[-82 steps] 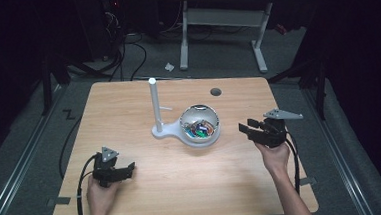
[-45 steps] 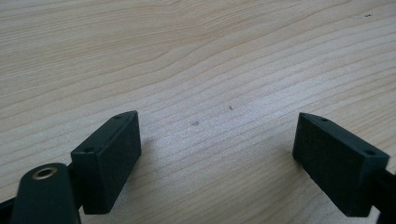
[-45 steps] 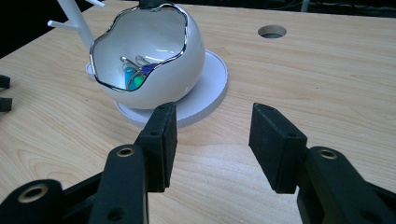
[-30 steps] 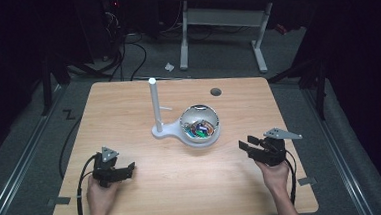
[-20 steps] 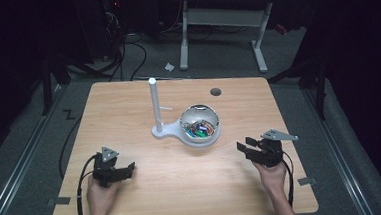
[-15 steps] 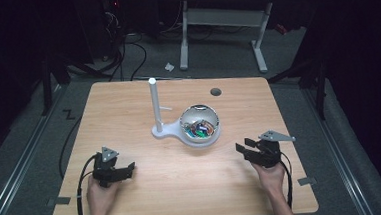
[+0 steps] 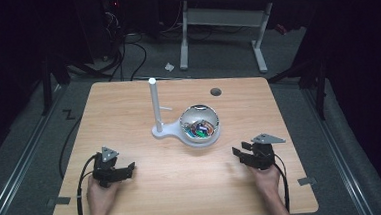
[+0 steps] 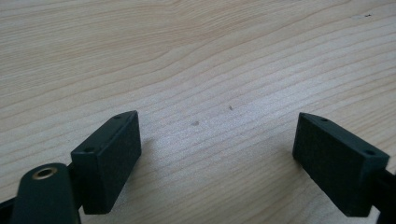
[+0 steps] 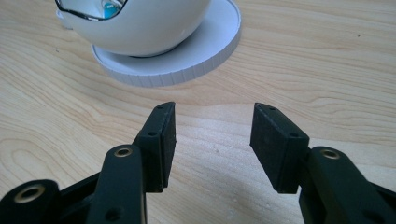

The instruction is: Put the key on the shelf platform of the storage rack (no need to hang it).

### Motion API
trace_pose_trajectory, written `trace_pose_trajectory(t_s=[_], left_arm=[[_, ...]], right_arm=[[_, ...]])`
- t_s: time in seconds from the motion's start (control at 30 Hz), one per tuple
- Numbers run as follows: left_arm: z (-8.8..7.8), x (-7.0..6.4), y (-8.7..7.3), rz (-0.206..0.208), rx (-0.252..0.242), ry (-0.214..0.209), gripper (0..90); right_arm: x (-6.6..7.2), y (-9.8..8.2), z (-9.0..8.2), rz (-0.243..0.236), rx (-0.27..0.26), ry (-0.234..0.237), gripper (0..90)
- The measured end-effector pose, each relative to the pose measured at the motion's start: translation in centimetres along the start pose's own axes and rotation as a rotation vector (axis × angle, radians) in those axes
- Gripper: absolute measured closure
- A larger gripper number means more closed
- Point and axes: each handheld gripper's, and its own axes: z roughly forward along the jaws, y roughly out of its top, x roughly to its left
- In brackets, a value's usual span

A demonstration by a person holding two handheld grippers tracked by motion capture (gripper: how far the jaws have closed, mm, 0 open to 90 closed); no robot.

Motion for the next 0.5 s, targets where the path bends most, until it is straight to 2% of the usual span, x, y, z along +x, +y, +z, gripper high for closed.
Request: trace_pose_trajectory(t_s=[0.5], left_arm=[[0.0, 0.0, 0.0, 0.000, 0.000, 0.000, 15.8]], right_arm=[[0.4, -0.9, 1.1, -0.007, 0.035, -0.013, 50.1]])
